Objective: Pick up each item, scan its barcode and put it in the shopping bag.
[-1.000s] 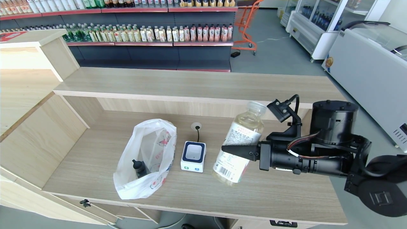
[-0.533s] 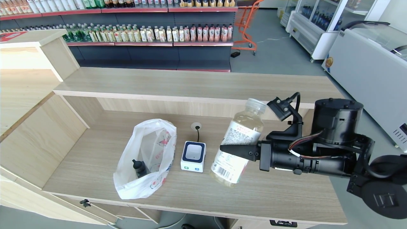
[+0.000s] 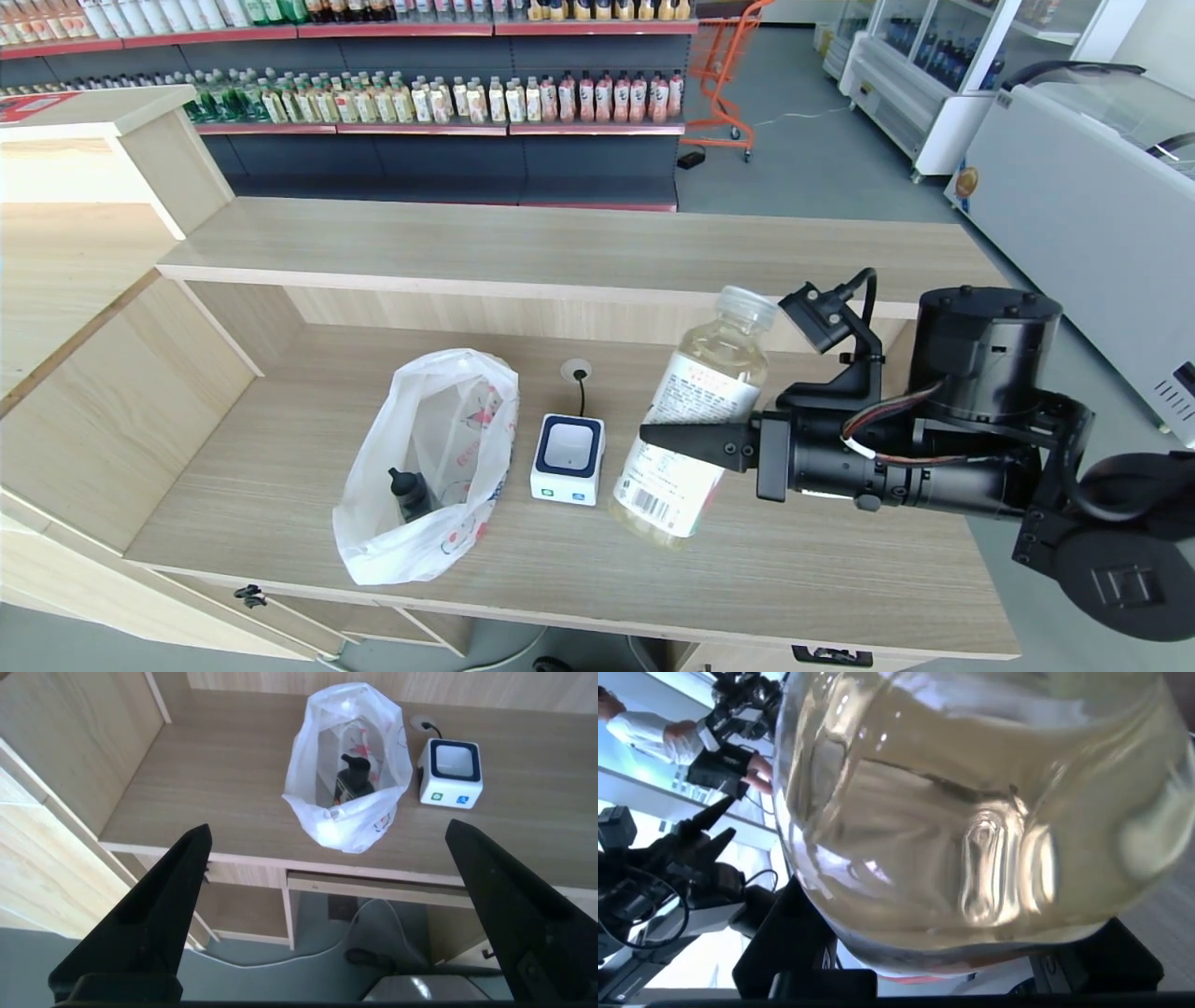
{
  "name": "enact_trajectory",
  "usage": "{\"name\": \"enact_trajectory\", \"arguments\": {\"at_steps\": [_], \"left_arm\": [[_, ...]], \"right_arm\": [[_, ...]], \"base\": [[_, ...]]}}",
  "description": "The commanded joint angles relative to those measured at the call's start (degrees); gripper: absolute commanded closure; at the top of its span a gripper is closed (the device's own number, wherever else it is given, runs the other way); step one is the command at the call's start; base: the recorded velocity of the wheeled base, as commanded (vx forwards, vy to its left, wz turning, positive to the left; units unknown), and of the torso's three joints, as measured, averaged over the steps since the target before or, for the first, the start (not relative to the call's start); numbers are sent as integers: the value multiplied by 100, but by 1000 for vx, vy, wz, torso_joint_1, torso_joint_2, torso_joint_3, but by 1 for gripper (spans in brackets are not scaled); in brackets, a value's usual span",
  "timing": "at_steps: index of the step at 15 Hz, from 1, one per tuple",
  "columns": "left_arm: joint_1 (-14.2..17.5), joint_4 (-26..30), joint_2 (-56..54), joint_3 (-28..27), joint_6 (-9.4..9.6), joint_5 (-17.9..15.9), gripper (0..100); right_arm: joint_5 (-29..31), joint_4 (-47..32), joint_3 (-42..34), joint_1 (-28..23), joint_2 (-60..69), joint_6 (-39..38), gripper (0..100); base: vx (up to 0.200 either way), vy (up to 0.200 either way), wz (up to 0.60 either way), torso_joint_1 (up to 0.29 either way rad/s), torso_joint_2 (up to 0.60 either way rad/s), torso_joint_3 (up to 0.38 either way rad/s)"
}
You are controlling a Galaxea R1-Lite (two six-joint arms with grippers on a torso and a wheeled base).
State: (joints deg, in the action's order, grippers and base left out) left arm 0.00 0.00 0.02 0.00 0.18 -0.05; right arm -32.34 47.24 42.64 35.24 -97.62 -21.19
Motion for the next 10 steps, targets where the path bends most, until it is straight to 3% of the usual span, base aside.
{"name": "enact_trajectory", "arguments": {"at_steps": [1, 10], "left_arm": [[0, 0, 6, 0, -1, 5, 0], [0, 0, -2, 0, -1, 5, 0]], "right_arm": [[0, -4, 7, 0, 6, -8, 100], [-27, 13, 174, -9, -2, 18, 100]], "base": [[0, 0, 0, 0, 0, 0], [0, 0, 0, 0, 0, 0]]}}
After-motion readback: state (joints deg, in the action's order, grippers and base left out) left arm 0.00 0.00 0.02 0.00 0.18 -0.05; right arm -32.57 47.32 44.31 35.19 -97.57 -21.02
